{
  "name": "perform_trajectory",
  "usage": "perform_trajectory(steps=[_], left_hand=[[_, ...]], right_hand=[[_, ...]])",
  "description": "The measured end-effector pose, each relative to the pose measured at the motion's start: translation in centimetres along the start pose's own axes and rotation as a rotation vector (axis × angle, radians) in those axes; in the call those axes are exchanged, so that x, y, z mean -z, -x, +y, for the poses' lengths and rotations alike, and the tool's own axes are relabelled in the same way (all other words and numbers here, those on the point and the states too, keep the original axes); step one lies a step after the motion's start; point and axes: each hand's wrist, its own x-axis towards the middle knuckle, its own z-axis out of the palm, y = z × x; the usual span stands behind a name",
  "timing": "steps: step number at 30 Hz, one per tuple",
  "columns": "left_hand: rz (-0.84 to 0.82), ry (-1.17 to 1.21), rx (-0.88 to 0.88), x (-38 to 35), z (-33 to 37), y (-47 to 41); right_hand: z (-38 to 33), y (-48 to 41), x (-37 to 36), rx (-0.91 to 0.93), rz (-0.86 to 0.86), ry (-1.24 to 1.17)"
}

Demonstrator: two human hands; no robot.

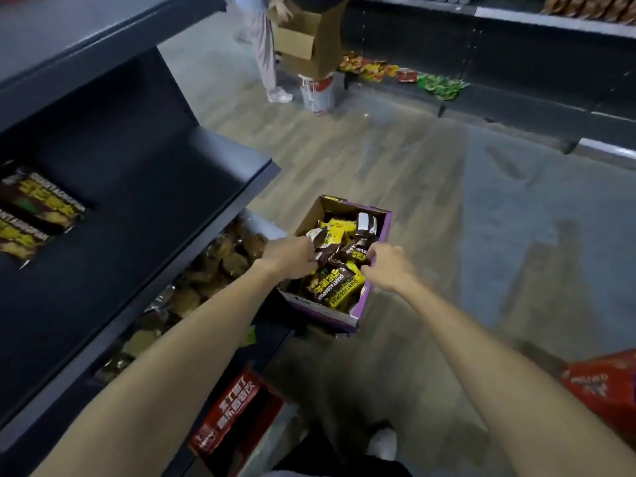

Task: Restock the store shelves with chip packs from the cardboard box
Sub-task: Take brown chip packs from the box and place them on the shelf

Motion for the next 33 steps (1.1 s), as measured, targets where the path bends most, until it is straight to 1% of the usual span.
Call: perform_trajectory(steps=[5, 9, 12, 18, 21, 25, 28, 32, 33], left_hand=[[-0.073, 0.063, 0.047, -2.3, -2.5, -5.6], [-0.085, 0.133, 0.063, -4.6, -4.6, -11.0], [-0.097, 0.095, 0.029, -6.2, -5.0, -14.0], [-0.195, 0.046, -0.002, -7.3, -5.2, -18.4], [-0.239, 0.042, 0.022, -7.4, -5.6, -20.8], [-0.253, 0.084, 0.111, -8.3, -6.4, -22.4], [-0.218, 0.148, 0.183, -9.5, -6.3, -23.2], [-0.052, 0.194, 0.226, -11.7, -5.9, -24.1], [-0.036, 0.192, 0.234, -12.2, -5.7, -24.4]], right_hand=[[0.2, -6.1, -2.0, -0.014, -0.094, 0.023], [0.6, -10.5, -4.0, -0.067, -0.131, 0.041], [1.1, -13.2, -5.2, -0.103, -0.161, 0.023], [1.9, -17.5, -5.9, -0.170, -0.240, 0.046], [2.5, -20.1, -6.1, -0.170, -0.266, 0.052], [3.3, -22.7, -7.2, -0.172, -0.308, 0.088], [4.2, -23.6, -8.2, -0.198, -0.321, 0.111], [5.2, -24.0, -10.0, -0.225, -0.379, 0.103], [5.5, -24.1, -10.6, -0.214, -0.385, 0.108]])
